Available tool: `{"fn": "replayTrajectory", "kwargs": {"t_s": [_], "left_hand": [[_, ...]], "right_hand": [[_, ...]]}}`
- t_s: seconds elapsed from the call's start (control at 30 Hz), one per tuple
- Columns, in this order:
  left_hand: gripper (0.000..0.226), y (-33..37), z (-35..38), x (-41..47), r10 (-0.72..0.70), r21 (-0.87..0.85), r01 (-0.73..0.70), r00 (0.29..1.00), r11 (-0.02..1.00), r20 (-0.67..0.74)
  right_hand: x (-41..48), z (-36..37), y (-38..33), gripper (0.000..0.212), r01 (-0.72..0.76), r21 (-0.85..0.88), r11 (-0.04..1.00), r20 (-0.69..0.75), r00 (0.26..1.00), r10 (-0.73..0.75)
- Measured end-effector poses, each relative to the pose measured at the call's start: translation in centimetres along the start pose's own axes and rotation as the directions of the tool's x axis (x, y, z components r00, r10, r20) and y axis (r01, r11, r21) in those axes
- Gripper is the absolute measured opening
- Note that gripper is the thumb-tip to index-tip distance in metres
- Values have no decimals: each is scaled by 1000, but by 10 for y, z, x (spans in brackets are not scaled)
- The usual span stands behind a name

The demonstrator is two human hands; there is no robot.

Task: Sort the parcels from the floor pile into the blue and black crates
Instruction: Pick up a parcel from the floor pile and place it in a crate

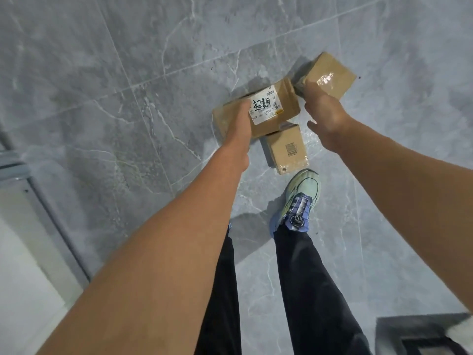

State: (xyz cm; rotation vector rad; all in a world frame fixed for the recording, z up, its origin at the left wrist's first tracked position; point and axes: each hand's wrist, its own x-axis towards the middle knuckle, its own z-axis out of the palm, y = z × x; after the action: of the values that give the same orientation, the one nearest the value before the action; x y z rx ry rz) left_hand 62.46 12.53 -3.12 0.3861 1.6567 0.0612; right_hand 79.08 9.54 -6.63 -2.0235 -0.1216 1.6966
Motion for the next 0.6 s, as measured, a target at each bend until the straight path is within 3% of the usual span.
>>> {"fn": "replayTrajectory", "kwargs": {"t_s": [0.2,0.43,0.5,0.6], "left_hand": [[53,-6,7,29,-15,-77,14,1000,997,-13],[41,21,1,-22,14,-80,-6,995,997,100],[41,37,-1,-52,53,-75,-45,992,996,118],[42,66,-1,-106,120,-28,-117,979,993,168]], "right_hand": [[27,16,8,69,-30,6,1000,61,998,30],[-51,-6,-20,32,-73,97,993,30,997,71],[-84,-17,-34,34,-43,138,989,34,999,39],[-127,-32,-54,58,28,196,980,18,999,-32]]}}
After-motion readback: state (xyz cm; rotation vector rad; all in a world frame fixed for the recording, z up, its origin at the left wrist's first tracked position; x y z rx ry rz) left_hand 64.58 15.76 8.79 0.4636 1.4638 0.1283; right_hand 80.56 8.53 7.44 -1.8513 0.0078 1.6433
